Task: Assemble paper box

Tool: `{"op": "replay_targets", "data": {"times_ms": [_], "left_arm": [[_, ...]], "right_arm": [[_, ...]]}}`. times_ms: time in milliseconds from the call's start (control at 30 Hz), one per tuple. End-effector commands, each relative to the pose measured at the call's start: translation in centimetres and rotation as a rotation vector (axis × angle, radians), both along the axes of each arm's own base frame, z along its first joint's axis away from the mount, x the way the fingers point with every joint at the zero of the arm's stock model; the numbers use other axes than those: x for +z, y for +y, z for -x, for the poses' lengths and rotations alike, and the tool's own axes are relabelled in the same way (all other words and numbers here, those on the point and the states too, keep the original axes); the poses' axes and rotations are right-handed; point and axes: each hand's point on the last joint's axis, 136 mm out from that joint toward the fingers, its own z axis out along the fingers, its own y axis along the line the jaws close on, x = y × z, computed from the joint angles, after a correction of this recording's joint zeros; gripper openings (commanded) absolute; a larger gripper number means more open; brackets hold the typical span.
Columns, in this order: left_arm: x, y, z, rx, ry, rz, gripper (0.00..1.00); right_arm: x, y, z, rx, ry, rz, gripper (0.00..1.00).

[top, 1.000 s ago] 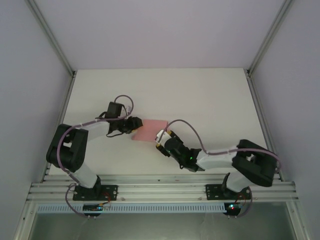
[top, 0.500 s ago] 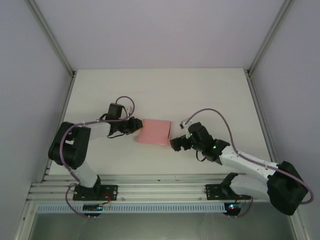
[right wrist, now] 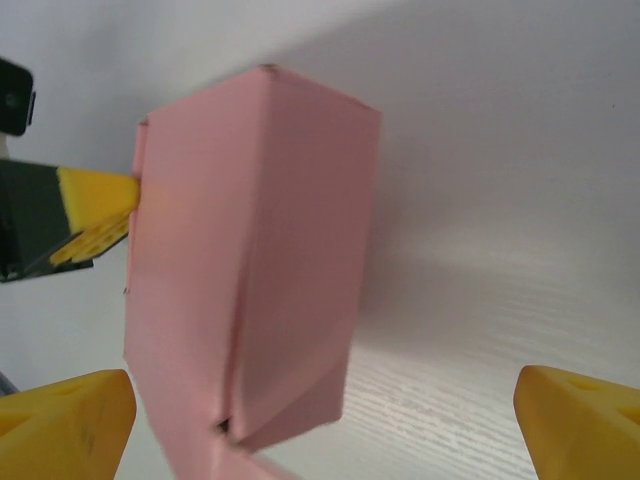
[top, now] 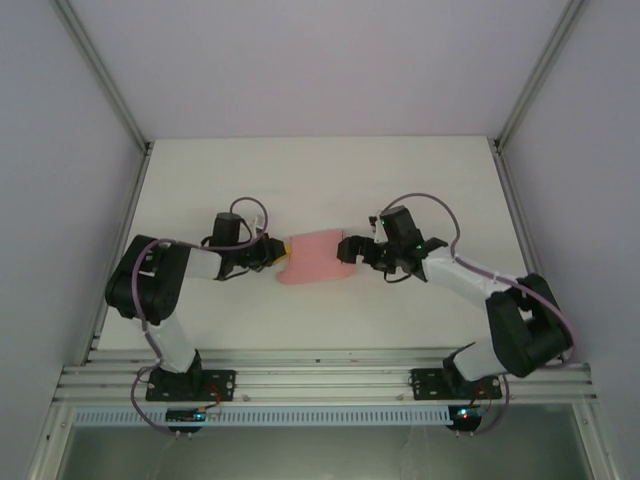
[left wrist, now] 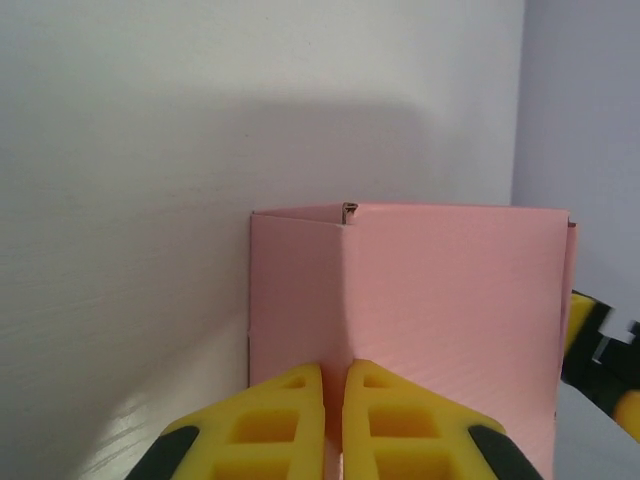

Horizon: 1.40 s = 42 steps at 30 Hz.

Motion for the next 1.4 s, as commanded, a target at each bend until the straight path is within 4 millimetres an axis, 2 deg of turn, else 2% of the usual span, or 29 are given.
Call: {"op": "replay_targets", "data": {"times_ms": [0, 200, 367, 400, 467, 567, 633, 667, 733, 800, 833, 967, 1100, 1233, 1367], "left_arm": [[-2.6, 0.5, 1.4, 0.015, 0.097, -0.013, 0.08], [-2.6, 0.5, 1.3, 0.005, 0.086, -0.022, 0.08], [-2.5, 0.4, 1.2, -0.002, 0.081, -0.018, 0.09], [-2.4, 0.4, 1.2, -0.002, 0.079, -0.017, 0.1], [-2.0, 0.3, 1.0, -0.003, 0.062, -0.012, 0.12], [-0.6, 0.0, 0.5, -0.012, 0.009, 0.012, 0.18], [1.0, 0.0, 0.1, -0.013, -0.042, 0.021, 0.29], [1.7, 0.1, -0.2, -0.007, -0.07, 0.015, 0.38], [3.6, 0.4, -0.7, 0.003, -0.147, -0.011, 0.63], [5.5, 0.6, -0.8, 0.001, -0.231, -0.055, 0.96], [6.6, 0.7, -0.7, -0.007, -0.29, -0.095, 1.0], [9.6, 0.4, 0.4, -0.084, -0.525, -0.393, 1.0], [12.4, -2.2, 3.6, -0.304, -0.835, -0.634, 1.0], [12.8, -3.9, 6.2, -0.503, -1.022, -0.798, 1.0], [12.3, -4.7, 6.9, -0.613, -1.065, -0.878, 1.0]], "right_arm": [[0.3, 1.6, -0.4, 0.022, 0.087, -0.101, 0.99], [-0.2, 4.3, -1.8, 0.075, 0.136, -0.21, 0.99], [0.1, 5.7, -2.6, 0.082, 0.132, -0.285, 0.88], [0.1, 5.8, -2.6, 0.08, 0.137, -0.29, 0.82], [0.2, 5.8, -2.5, 0.076, 0.151, -0.31, 0.6], [0.6, 5.7, -2.5, 0.059, 0.152, -0.332, 0.42], [1.0, 5.4, -2.4, 0.044, 0.152, -0.343, 0.38], [1.2, 5.3, -2.4, 0.034, 0.153, -0.345, 0.38], [1.4, 4.7, -2.3, 0.012, 0.162, -0.331, 0.38], [1.2, 4.0, -1.9, -0.011, 0.2, -0.31, 0.38], [1.2, 3.6, -1.8, -0.023, 0.221, -0.302, 0.38], [1.3, 2.3, -1.0, -0.092, 0.366, -0.318, 0.37], [1.8, 1.3, 0.0, -0.147, 0.555, -0.368, 0.37], [2.4, 0.6, 0.1, -0.16, 0.676, -0.441, 0.31], [2.4, -0.1, 0.1, -0.16, 0.755, -0.473, 0.31]]}}
